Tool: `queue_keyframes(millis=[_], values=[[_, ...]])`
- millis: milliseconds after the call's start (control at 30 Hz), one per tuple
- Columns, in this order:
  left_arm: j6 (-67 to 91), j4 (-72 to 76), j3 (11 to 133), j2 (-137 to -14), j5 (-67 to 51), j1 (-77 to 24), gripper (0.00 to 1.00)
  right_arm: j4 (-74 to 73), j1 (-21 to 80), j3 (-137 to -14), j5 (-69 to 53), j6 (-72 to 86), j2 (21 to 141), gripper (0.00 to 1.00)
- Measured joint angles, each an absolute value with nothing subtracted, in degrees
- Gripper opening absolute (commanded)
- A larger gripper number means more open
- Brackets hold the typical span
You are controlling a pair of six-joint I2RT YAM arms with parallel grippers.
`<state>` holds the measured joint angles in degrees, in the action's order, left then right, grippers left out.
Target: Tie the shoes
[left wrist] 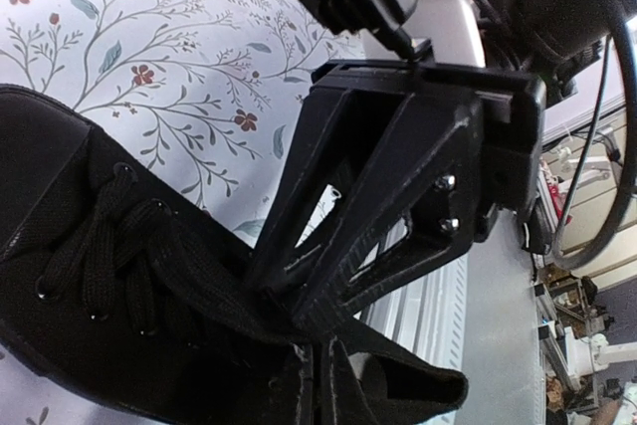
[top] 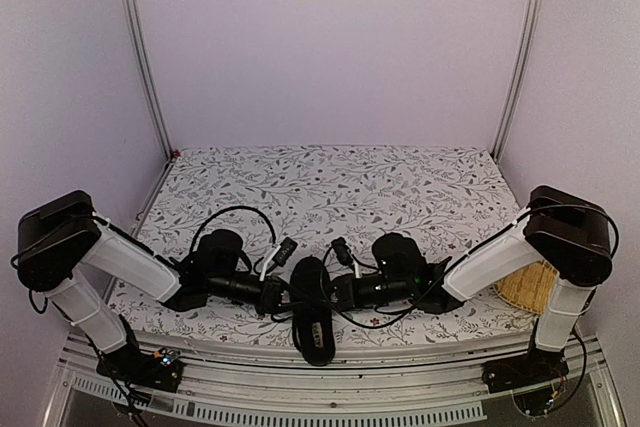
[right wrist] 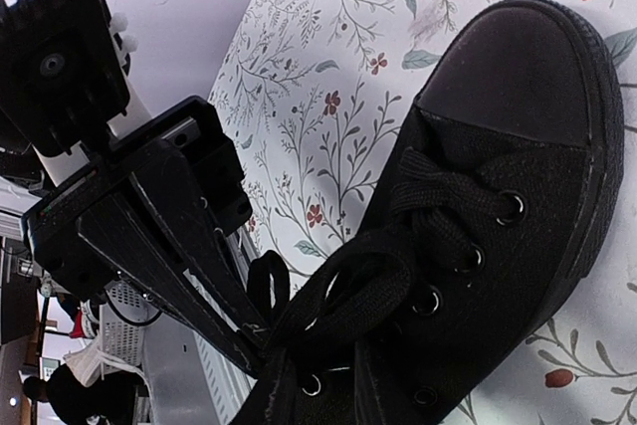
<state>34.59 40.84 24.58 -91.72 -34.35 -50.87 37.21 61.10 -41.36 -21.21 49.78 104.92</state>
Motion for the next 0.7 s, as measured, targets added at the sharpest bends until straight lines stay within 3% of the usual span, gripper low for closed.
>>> queue_keyframes(millis=[100,333,567,700], values=[[34.6,40.9,24.6,-91.7,-34.4,-50.9,0.0,37.9,61.1,-41.4,-21.2,49.2,105.1,0.04],[34.7,41.0,24.6,-91.7,-34.3,-50.8,0.0,40.1,61.1,-40.4,-19.8,48.6,104.7,0.02],[34.8,40.6,24.6,-91.5,-33.7,-50.8,0.23,41.0,61.1,-35.5,-16.4,48.7,101.0,0.02],[34.8,39.4,24.3,-89.6,-32.4,-50.8,0.45,41.2,61.1,-33.3,-14.5,49.1,99.4,0.02]])
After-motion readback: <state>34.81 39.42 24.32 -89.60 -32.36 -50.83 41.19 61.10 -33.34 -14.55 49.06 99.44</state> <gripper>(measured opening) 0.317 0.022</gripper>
